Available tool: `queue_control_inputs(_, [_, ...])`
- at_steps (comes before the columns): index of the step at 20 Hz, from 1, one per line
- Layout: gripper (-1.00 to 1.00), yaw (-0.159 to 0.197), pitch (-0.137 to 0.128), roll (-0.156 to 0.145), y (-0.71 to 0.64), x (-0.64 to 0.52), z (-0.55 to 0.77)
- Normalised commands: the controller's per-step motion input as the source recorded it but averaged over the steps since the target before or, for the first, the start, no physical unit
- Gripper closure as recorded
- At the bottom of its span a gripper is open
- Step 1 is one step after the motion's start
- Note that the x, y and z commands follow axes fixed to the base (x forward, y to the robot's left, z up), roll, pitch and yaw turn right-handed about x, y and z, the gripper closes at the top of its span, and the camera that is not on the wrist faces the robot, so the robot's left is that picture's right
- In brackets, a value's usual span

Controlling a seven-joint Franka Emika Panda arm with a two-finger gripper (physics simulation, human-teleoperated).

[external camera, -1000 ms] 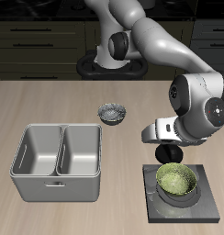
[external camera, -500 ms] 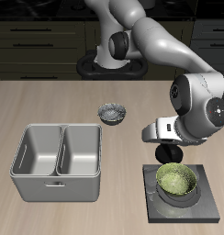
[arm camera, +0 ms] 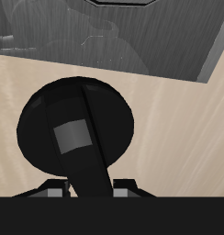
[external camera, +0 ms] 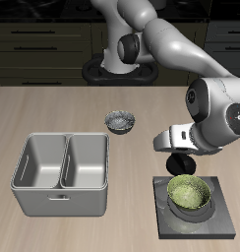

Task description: Place the green bowl on the flat stove and turn on the flat stove

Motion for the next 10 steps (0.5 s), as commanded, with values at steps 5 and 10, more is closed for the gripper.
queue_control_inputs(5, [1.0,0.074,-0.02,-0.015,-0.33,-0.06,0.24])
queue_control_inputs(10, [1.0,0.038,-0.006,-0.005,-0.11,-0.05,0.14])
